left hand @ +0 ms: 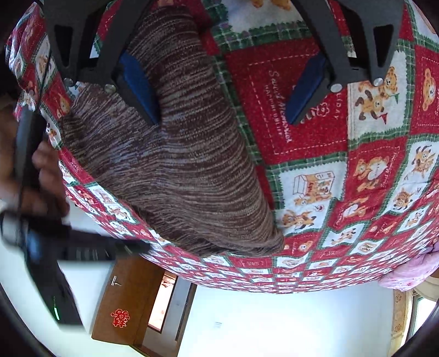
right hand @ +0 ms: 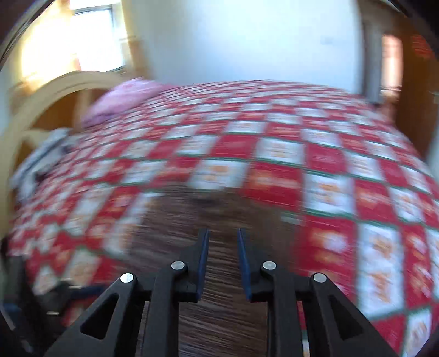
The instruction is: Fold small clothes
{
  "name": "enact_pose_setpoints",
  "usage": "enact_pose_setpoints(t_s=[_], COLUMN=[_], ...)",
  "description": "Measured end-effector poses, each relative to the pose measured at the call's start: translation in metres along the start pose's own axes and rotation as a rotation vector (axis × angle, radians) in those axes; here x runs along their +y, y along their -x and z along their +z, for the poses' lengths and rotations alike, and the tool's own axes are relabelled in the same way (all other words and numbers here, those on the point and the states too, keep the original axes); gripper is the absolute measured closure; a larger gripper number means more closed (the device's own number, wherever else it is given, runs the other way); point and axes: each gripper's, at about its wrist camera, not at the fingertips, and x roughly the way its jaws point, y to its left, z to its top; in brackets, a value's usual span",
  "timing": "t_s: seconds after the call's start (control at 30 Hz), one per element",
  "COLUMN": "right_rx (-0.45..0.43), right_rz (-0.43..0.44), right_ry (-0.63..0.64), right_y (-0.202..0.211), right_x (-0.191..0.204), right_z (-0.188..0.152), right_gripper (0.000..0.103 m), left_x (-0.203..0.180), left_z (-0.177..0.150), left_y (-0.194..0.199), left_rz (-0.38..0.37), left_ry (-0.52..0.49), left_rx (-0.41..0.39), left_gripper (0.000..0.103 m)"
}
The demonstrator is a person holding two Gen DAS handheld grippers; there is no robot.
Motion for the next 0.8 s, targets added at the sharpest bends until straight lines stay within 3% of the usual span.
enact_pose_setpoints(t_s=[0.07,0.13,0.2,0.3,0.37,0.47,0.6,0.73,0.8], right_rx=[0.039,0.144,0.188,0.238,0.228,0.205,0.098,0.088,0.125], right_rz=[0.100,0.192,0.166,0.030,0.025,0.040,0.089,0.168,0.155], right_ry=[0.040,0.035,0.038,0.007,-0.036,-0.043,-0.049,-0.072,-0.042], right_y=[-0.020,-0.056,-0.082,-0.128,-0.138,-0.121,-0.060,0.006,0.019], right_x=[0.022,0.040,0.048,0.032,0.022,0.024,0.009,-0.017,-0.020], right_z=[0.011,0.020,0.019,0.023,0.028,0.031,0.022,-0.018,-0.042], right_gripper=[0.081,0.080,0.080,0.083,0.083,0.080,0.059,0.059,0.059], left_x=[0.000,0.000,-0.001,0.000,0.001,0.001,0.007,0.024,0.025], left_z=[-0.001,-0.001,-0.001,-0.001,-0.001,-0.001,0.000,-0.002,-0.002], left_y=[0.001,0.000,0.000,0.000,-0.001,0.000,0.001,0.009,0.009], left_rz=[-0.003,-0.004,0.000,-0.003,-0.006,-0.009,-0.029,-0.069,-0.070], left_ry=[0.002,0.001,-0.002,-0.001,0.001,0.005,0.025,0.125,0.141], left_rx=[0.001,0.001,0.001,0.002,0.005,0.005,-0.005,-0.052,-0.051], left_gripper=[0.007,0.007,0.006,0.006,0.006,0.005,0.004,0.004,0.003])
